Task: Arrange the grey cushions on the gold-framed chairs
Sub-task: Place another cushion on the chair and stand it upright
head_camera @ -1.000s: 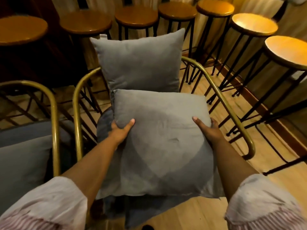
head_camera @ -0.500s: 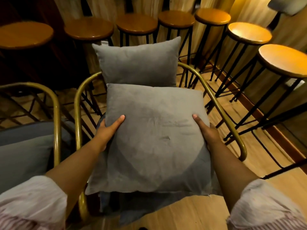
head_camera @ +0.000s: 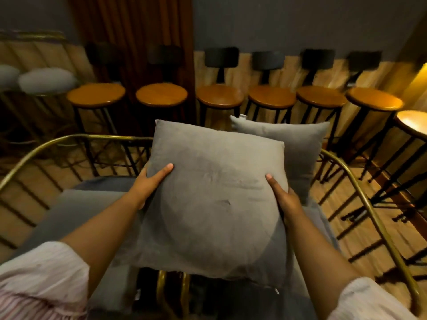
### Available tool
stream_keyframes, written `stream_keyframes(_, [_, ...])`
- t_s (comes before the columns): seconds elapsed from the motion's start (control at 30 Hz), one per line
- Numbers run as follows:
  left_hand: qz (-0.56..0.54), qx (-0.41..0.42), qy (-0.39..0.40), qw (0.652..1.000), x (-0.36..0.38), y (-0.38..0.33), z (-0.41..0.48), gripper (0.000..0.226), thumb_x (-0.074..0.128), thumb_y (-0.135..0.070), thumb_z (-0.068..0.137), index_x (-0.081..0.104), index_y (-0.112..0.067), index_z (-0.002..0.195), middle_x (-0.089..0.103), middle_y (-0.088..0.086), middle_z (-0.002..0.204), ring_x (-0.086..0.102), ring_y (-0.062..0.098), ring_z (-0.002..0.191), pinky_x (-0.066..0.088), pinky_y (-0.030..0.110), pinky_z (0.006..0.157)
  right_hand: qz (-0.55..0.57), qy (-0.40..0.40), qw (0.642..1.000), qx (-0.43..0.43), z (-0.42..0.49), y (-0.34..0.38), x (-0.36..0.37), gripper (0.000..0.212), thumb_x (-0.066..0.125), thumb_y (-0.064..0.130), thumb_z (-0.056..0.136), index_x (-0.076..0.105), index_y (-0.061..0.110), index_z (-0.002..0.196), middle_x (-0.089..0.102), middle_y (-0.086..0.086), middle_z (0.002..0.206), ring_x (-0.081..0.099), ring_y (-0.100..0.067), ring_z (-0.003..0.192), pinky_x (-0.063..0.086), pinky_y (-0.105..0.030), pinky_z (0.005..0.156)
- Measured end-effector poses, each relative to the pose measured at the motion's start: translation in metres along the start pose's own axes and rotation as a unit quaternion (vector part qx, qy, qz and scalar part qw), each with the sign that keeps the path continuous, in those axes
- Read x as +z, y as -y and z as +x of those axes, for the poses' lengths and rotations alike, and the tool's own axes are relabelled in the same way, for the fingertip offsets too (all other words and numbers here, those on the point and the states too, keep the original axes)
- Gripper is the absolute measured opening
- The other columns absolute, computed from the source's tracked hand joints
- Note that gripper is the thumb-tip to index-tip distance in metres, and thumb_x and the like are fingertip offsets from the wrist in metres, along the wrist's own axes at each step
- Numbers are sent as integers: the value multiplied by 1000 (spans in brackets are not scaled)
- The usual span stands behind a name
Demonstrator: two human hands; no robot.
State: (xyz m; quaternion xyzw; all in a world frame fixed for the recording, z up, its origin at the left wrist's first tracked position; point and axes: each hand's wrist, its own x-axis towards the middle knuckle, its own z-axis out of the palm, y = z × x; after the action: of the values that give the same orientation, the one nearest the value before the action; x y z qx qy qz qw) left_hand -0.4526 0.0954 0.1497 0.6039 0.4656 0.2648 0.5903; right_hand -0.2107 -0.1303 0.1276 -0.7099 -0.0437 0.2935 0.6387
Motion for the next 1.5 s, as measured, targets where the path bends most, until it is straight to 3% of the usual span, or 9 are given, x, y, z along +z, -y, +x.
stream_keyframes(0.2, [10, 1, -74, 997, -107, 15, 14, 77, 65, -46, 82, 32, -27, 149, 46, 6, 147, 47, 31, 131, 38, 34, 92, -17, 83, 996, -4, -15, -2, 111, 88, 77, 57, 63, 50, 14, 136, 59, -9, 133, 60, -27, 107, 50, -37, 86])
stream_keyframes(0.33, [22, -9, -79, 997, -181, 25, 45, 99, 64, -64, 69, 20, -33, 152, 36, 4, 155, 40, 32, 137, 35, 43, 109, -14, 93, 996, 0, -17, -9, 195, 89, 79, 53, 64, 48, 14, 138, 59, -9, 133, 59, -28, 110, 50, -38, 92])
stream_keyframes(0.47, [46, 6, -86, 995, -248, 30, 102, 85, 56, -48, 87, 6, -32, 154, 24, 5, 160, 30, 33, 143, 27, 45, 115, -3, 91, 996, -2, -8, -11, 288, 87, 79, 51, 64, 48, 13, 136, 61, -7, 129, 61, -26, 106, 51, -38, 90])
stream_keyframes(0.77, [73, 78, -65, 992, -344, 22, 264, 104, 75, -41, 74, 8, -31, 153, 30, 2, 157, 36, 25, 140, 32, 36, 111, -19, 93, 991, -89, 59, 3, 450, 74, 76, 35, 76, 40, 16, 139, 58, -4, 127, 56, -17, 102, 46, -28, 82])
stream_keyframes(0.93, [36, 77, -61, 995, -358, 28, 334, 121, 80, -41, 65, -2, -28, 153, 28, 0, 156, 33, 23, 141, 31, 39, 115, -52, 125, 981, -139, 103, 4, 491, 92, 80, 21, 73, 24, 24, 146, 51, 4, 121, 55, -14, 107, 48, -31, 85])
stream_keyframes(1.07, [2, 50, -55, 997, -356, 48, 371, 120, 80, -35, 70, -9, -37, 151, 17, -2, 160, 22, 27, 146, 24, 53, 118, -105, 134, 972, -160, 134, -11, 504, 111, 83, 12, 68, 8, 24, 149, 32, -7, 150, 38, -26, 133, 41, -40, 103])
stream_keyframes(1.23, [35, 69, -57, 995, -355, 73, 401, 128, 83, -36, 66, -13, -38, 150, 13, -3, 161, 21, 26, 147, 26, 51, 118, -117, 92, 975, -167, 151, -50, 519, 124, 90, 32, 55, 7, 29, 147, 32, -4, 150, 39, -26, 133, 40, -53, 106])
stream_keyframes(1.33, [55, 67, -56, 995, -355, 88, 412, 128, 83, -40, 65, -13, -38, 150, 10, -3, 162, 20, 26, 148, 25, 51, 118, -125, 72, 975, -166, 153, -75, 526, 128, 90, 39, 51, 6, 30, 147, 29, -3, 152, 35, -26, 136, 37, -51, 110])
stream_keyframes(1.5, [76, 23, -73, 994, -354, 129, 409, 124, 82, -37, 68, -10, -30, 151, 14, 0, 162, 23, 24, 147, 24, 41, 119, -137, 64, 977, -149, 159, -115, 529, 116, 88, 21, 61, 10, 22, 147, 30, -6, 151, 36, -22, 134, 36, -34, 103])
